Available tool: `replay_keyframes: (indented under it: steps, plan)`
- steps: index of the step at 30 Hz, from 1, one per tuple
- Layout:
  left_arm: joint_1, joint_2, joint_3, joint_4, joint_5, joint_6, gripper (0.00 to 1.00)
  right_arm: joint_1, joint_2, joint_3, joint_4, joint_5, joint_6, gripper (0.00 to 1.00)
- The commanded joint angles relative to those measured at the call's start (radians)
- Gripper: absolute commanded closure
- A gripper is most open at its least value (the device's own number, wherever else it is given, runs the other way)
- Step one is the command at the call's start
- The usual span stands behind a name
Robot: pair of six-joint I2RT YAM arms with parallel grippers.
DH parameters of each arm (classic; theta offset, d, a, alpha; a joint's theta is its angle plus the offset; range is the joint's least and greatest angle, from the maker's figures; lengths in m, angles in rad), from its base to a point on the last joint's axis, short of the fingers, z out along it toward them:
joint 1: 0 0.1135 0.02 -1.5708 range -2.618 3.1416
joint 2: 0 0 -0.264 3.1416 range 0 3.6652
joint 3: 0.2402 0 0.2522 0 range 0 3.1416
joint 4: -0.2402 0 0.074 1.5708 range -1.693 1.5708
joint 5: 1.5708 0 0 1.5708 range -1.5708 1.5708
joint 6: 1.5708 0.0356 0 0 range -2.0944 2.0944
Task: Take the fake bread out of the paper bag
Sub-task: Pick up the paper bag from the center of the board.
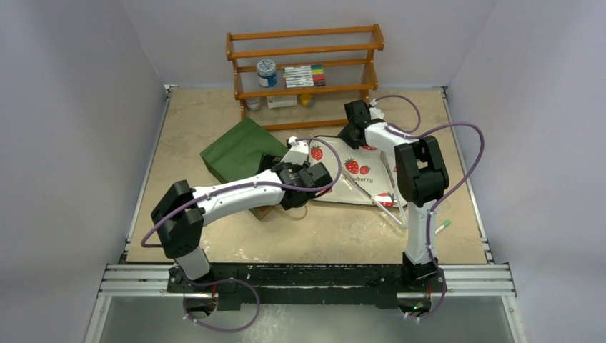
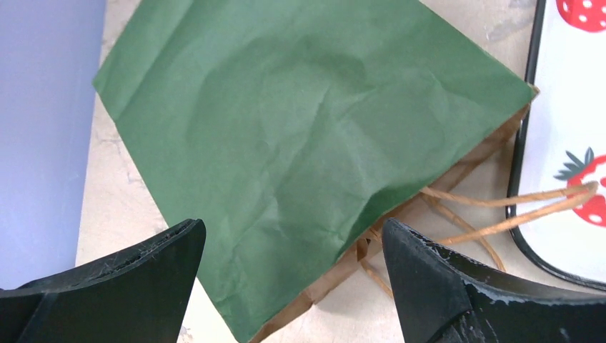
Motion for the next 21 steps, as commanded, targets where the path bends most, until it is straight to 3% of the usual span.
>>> replay_keyframes:
  steps: [1, 9, 21]
  plan:
    - [-0.003, 0.022, 0.024, 0.020, -0.120, -0.026, 0.06, -0.004, 0.005, -0.021, -0.021, -0.009, -0.021, 0.63]
    - [-0.002, 0.071, -0.016, 0.055, -0.129, -0.042, 0.05, -0.004, -0.007, -0.031, -0.018, -0.013, -0.025, 0.63]
    - [0.012, 0.078, -0.053, 0.068, -0.268, -0.100, 0.06, -0.004, -0.035, -0.045, -0.015, -0.003, -0.042, 0.62]
